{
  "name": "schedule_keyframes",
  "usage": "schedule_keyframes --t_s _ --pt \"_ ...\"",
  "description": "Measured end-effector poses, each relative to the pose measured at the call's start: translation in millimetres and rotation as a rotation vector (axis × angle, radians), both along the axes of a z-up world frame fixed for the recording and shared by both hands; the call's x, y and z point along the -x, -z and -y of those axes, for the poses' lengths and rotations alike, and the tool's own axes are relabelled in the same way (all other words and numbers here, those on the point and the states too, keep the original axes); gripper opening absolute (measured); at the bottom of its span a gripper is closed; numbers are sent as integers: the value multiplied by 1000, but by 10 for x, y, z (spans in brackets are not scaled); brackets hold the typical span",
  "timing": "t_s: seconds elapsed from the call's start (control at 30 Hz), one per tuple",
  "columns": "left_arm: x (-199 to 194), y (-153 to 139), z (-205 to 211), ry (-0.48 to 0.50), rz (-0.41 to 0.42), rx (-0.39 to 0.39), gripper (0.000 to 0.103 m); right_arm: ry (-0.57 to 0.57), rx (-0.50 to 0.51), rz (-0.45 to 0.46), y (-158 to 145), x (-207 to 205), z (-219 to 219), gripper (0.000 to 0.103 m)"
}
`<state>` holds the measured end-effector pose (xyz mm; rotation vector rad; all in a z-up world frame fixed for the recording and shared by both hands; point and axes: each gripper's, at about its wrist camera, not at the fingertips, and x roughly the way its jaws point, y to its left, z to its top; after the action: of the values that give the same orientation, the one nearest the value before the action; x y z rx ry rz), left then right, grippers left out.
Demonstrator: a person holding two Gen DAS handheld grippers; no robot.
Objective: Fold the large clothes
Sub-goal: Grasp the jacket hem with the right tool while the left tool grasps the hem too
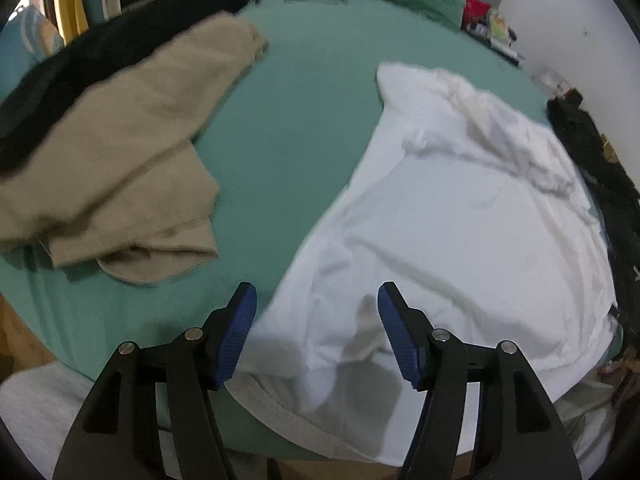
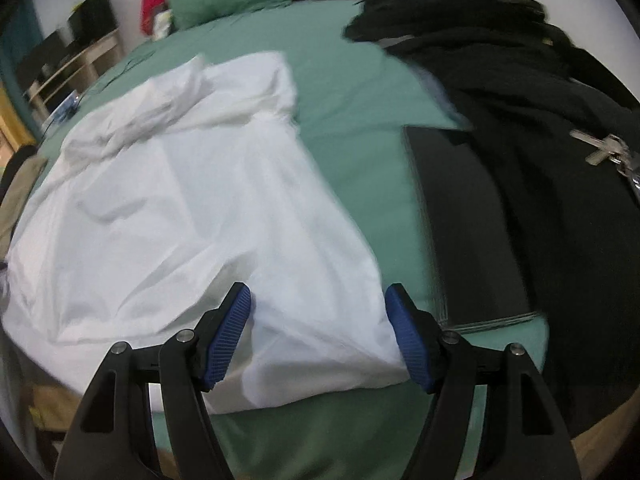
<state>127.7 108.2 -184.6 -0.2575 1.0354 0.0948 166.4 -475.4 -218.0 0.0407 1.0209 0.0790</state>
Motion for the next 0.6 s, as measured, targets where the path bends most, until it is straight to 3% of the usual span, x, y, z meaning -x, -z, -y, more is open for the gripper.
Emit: schedule_keyframes --t_s 0.1,0.2,0.3,0.4,0.47,0.6 --pt "-43 5 -82 -20 0 -8 70 12 -36 -20 49 15 15 70" --pt "-73 202 -151 -9 -63 39 73 35 -77 -28 69 50 41 68" --pt "-63 200 -71 17 -76 9 79 28 -75 -31 72 89 -12 59" --pt "-33 234 18 55 -99 -30 81 32 -98 -29 66 144 -29 37" --pt "-12 242 89 75 -111 -70 81 32 -139 -32 63 156 -32 10" --pt "12 242 133 100 -128 -82 78 36 -190 -32 71 208 -75 6"
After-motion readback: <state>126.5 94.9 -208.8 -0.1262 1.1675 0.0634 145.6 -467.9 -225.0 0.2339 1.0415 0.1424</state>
